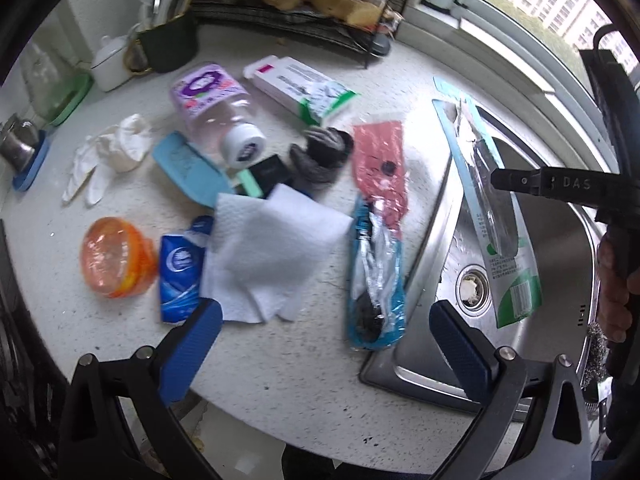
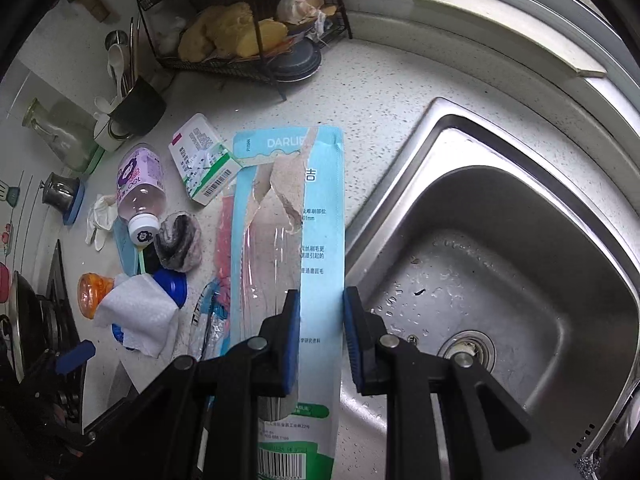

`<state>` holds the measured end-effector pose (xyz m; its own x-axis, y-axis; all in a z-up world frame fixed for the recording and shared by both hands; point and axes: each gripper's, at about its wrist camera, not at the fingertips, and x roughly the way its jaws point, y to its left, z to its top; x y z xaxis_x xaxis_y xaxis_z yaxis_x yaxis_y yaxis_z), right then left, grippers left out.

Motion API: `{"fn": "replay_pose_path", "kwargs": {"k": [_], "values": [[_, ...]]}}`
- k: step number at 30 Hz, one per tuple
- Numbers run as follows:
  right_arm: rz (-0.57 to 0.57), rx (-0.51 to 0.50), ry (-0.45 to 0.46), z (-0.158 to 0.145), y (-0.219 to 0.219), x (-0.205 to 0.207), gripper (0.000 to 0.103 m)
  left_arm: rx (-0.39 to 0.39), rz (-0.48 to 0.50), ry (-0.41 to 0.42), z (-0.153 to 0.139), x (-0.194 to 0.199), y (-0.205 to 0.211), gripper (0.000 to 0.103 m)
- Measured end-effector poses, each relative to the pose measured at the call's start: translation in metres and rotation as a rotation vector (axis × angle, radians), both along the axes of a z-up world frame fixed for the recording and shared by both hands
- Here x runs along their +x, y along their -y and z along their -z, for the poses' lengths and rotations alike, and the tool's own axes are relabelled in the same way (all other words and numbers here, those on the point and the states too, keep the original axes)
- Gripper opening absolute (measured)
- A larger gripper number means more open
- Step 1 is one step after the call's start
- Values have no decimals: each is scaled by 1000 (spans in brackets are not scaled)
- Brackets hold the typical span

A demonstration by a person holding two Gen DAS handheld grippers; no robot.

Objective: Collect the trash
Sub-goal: 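Close the left tool on the pink bag with blue toothbrush wrapper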

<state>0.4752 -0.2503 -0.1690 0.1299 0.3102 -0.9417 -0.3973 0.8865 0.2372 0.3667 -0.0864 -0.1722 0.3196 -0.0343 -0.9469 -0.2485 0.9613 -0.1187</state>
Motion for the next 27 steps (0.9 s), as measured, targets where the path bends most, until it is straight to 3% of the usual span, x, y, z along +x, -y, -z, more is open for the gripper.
{"fn": "replay_pose_path", "kwargs": {"k": [5,7,15,23,27], "values": [[35,16,-15,4,20,-5,19,-30,48,-48,19,20,21,89],[39,15,-23,6,25,-7,19,-31,54,-68,26,25,28,89],[53,26,-52,12,42,0,19,-40,54,-148,56,47,47,62],[22,57,-59,15,41,12,19,-25,33,-192,73,60,48,62],[5,68,-67,16,38,16,20,-57,38,-181,75,70,50,52]]}}
